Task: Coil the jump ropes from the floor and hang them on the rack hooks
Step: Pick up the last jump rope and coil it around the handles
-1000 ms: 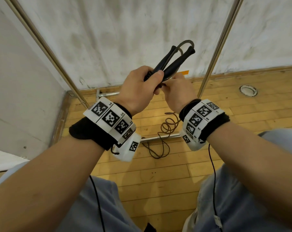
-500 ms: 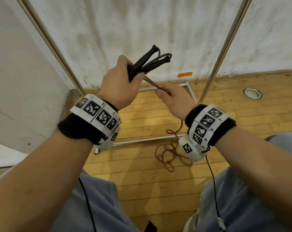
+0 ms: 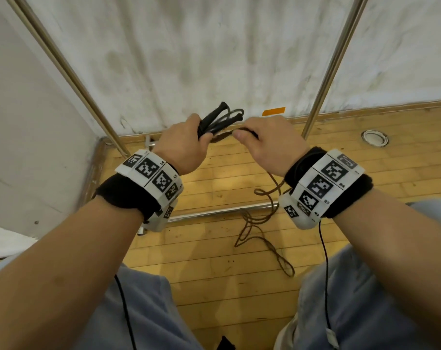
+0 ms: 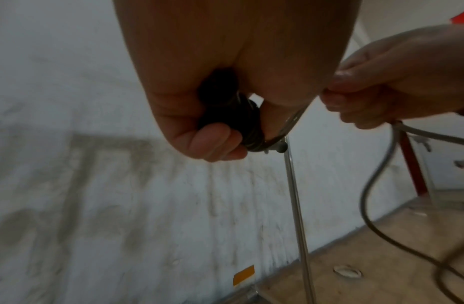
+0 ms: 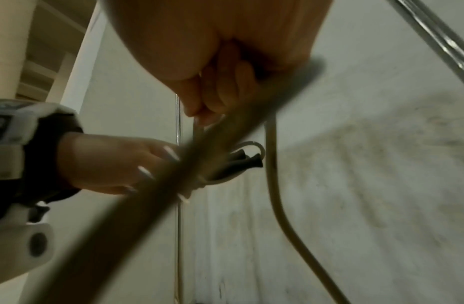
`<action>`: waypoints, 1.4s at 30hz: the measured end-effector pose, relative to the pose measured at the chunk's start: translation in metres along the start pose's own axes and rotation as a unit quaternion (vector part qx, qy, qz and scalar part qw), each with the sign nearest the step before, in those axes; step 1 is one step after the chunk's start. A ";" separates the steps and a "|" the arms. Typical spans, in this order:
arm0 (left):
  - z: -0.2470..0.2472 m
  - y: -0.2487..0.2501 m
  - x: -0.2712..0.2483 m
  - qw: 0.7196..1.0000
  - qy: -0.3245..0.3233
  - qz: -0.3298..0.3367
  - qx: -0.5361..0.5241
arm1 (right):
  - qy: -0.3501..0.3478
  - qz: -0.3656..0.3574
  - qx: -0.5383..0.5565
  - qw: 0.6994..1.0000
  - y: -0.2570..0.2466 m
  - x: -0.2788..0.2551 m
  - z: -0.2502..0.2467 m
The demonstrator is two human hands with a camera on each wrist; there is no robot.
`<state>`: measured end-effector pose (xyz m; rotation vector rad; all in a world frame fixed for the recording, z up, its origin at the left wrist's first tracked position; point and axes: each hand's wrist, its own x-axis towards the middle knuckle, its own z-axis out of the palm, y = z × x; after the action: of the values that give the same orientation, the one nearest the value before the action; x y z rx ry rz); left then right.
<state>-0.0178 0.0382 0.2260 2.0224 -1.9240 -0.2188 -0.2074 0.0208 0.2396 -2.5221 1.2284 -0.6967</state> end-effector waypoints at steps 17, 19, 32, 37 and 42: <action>0.019 0.029 -0.027 0.980 -0.042 0.184 0.064 | -0.007 0.075 -0.014 0.997 0.020 0.007 -0.012; 0.014 0.027 -0.030 0.976 -0.054 0.208 0.034 | -0.015 0.105 0.047 0.993 0.024 0.009 -0.012; -0.021 0.040 -0.048 0.968 0.031 0.167 -0.184 | -0.097 0.176 0.367 0.908 0.029 0.006 0.001; -0.017 0.041 -0.044 0.955 0.080 0.080 -0.273 | -0.131 0.205 0.519 0.819 0.016 0.003 0.022; -0.015 0.039 -0.033 0.934 0.119 0.013 -0.338 | -0.124 0.235 0.538 0.800 -0.009 -0.004 0.030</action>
<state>-0.0522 0.0721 0.2492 1.4812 -1.4518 -0.5202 -0.1878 0.0297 0.2165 -1.2496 0.8919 -0.6332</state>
